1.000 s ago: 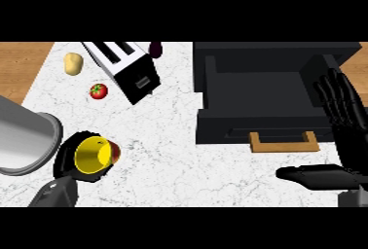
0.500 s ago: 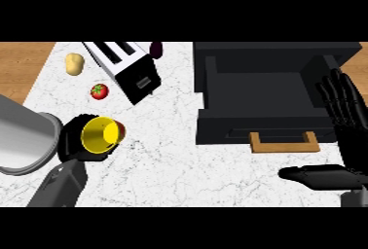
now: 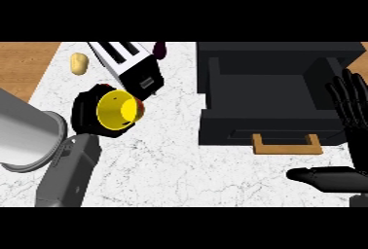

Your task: Pick up the cup, place it into the drawer and close the drawer

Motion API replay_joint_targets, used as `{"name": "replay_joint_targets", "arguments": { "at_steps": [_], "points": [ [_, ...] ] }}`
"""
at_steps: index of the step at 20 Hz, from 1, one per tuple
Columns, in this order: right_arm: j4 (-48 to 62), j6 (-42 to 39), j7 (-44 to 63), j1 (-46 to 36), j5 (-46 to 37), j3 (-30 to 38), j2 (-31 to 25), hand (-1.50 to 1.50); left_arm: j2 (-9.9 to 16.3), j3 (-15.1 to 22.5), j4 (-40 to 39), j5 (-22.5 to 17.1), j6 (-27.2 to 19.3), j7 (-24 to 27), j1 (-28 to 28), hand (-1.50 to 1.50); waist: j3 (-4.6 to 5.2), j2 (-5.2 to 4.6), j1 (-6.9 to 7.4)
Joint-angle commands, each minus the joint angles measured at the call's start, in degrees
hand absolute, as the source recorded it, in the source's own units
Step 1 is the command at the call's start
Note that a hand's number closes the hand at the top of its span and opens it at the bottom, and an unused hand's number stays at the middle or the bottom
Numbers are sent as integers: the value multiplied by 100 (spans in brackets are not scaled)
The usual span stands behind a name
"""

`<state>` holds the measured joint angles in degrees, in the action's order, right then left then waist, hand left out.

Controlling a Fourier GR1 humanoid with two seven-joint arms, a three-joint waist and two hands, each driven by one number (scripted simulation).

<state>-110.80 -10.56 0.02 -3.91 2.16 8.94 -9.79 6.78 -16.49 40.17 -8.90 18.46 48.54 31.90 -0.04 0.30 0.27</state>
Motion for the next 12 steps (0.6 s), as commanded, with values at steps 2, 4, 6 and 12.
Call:
{"name": "replay_joint_targets", "arguments": {
  "at_steps": [2,4,6,12],
  "points": [
    [297,-12,-459,17,-94,-24,108,-150,-309,393,1107,97,-514,-695,333,150,-4,-3,25],
    [-24,18,41,-25,-22,23,0,-150,-550,500,1590,23,-875,-1388,690,150,-3,22,24],
    [-42,-33,-181,208,-48,67,17,-150,-520,658,2140,7,-882,-1753,466,150,0,3,4],
    [38,-8,-136,91,-52,48,44,-150,-673,1165,2209,83,-1853,-2812,1576,150,2,-13,-67]
  ]
}}
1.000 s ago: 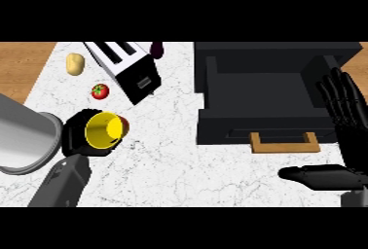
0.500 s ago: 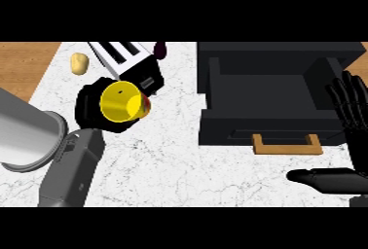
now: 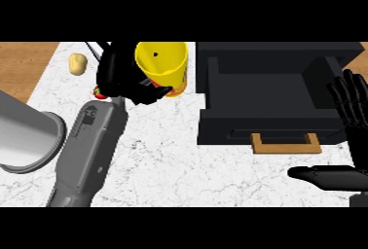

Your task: Pick up the cup, place it into the drawer and close the drawer

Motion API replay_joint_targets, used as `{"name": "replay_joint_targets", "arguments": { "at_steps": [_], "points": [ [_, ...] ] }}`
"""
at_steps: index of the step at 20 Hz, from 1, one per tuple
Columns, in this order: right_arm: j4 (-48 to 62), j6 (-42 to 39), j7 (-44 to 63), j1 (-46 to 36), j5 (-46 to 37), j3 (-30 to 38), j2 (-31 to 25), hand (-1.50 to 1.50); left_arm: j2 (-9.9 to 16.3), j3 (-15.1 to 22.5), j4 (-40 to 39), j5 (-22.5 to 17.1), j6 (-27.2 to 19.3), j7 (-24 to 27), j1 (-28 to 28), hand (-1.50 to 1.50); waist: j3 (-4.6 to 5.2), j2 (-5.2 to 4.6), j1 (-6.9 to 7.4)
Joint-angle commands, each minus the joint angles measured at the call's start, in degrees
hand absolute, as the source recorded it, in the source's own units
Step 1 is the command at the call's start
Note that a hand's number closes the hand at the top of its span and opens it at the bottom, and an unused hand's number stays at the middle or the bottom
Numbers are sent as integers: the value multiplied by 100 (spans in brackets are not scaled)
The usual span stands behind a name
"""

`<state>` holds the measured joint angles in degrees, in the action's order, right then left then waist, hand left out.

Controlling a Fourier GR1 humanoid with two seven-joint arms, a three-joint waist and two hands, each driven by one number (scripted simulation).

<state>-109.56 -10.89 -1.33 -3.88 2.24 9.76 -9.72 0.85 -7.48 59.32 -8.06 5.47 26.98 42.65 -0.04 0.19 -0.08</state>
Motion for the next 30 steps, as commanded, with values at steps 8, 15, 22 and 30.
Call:
{"name": "replay_joint_targets", "arguments": {
  "at_steps": [8,15,22,30],
  "points": [
    [-206,-73,-4,189,-52,-147,86,-150,-84,858,-826,-214,-1630,-965,1877,150,2,-29,-135],
    [-71,-143,-189,109,-10,-108,86,-150,-85,1463,-2017,-1074,-2121,-926,2535,150,0,-54,-243],
    [127,-473,-249,3,443,341,-263,-150,-85,2081,-2818,-1537,-2323,-724,2836,150,-3,-70,-285],
    [194,-377,-489,98,146,133,-94,-150,-85,2668,-3587,-2120,-2395,-509,3081,150,-4,-102,-349]
  ]
}}
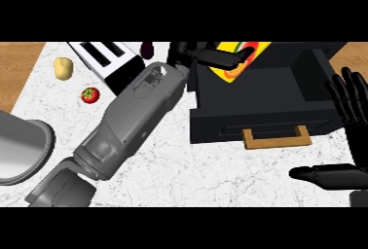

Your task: Pick up the cup, place it into the drawer and close the drawer

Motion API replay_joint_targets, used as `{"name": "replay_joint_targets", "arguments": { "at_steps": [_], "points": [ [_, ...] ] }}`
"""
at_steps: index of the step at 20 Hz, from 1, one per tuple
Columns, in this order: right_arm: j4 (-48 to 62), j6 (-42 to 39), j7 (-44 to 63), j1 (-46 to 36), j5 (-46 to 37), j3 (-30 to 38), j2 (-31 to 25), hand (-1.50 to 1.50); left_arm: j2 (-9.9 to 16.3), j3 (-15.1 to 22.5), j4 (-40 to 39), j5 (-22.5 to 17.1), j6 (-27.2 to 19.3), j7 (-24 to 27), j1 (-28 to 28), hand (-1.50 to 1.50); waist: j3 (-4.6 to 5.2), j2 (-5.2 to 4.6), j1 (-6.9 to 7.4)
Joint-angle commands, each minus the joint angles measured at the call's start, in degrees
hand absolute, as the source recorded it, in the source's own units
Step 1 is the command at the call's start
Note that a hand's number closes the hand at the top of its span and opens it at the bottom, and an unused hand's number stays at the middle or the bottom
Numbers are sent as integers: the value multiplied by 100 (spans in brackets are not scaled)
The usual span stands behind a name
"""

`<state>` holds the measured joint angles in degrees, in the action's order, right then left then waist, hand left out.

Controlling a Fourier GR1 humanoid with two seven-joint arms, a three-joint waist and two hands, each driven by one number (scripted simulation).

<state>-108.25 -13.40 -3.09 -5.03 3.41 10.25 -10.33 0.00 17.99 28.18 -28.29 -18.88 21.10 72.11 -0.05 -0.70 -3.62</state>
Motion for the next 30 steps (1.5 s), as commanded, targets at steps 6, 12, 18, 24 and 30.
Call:
{"name": "replay_joint_targets", "arguments": {
  "at_steps": [6,12,18,24,30],
  "points": [
    [409,-80,-365,-86,-67,75,-43,-150,0,1294,-231,-334,-353,-210,-173,-150,-4,-22,-53],
    [259,-30,-67,-332,-69,-51,-39,-150,0,1823,-611,-299,-502,-760,195,-150,-4,-49,-124],
    [67,-68,59,-285,219,17,22,-150,0,2129,-90,-635,-1046,-247,-196,-150,1,-39,-137],
    [-43,-908,35,82,1274,115,-123,150,0,1834,261,-974,-1039,183,-81,-150,1,16,16],
    [-442,-1200,346,-91,824,151,-858,150,31,1351,216,-1051,-971,151,251,-150,6,54,240]
  ]
}}
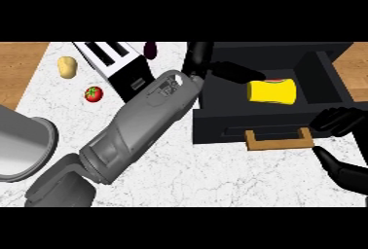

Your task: Pick up the cup, place it into the drawer and close the drawer

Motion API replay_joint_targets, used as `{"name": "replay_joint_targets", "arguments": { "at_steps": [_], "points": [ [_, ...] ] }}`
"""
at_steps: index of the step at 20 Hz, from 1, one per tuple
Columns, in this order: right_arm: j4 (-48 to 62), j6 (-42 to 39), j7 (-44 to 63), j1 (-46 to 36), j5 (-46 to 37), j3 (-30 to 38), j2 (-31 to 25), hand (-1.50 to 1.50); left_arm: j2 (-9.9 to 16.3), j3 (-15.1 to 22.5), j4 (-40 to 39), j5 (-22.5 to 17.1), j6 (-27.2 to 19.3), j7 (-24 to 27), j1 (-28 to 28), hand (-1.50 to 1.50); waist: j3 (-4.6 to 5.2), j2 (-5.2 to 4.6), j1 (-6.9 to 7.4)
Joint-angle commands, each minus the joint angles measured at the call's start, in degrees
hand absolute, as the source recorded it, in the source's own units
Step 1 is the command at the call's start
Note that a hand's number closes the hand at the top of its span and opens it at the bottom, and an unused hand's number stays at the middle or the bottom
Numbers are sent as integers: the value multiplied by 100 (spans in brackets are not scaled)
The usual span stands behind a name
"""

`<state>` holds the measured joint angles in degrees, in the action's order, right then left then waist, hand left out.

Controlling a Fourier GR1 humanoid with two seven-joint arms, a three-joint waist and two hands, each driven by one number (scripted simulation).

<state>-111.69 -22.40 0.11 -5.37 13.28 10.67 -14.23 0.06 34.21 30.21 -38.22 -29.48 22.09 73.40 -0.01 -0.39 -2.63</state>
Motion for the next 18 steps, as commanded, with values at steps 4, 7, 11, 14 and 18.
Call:
{"name": "replay_joint_targets", "arguments": {
  "at_steps": [4,7,11,14,18],
  "points": [
    [-524,-474,62,454,-640,-245,-473,150,110,-378,408,4,-26,-108,-168,-150,2,57,227],
    [-706,-383,97,644,-1246,-390,-528,150,683,-539,783,-75,274,-217,-492,-150,6,78,306],
    [-583,-84,-22,750,-1946,-532,-343,150,1020,-483,1787,52,57,-762,-930,-150,3,89,367],
    [-349,232,366,255,-2539,-939,-167,150,1423,-679,2201,0,222,-987,-1077,-150,5,70,409],
    [22,580,278,-102,-3406,-1412,38,150,1715,-781,2710,58,324,-858,-1830,-150,5,49,407]
  ]
}}
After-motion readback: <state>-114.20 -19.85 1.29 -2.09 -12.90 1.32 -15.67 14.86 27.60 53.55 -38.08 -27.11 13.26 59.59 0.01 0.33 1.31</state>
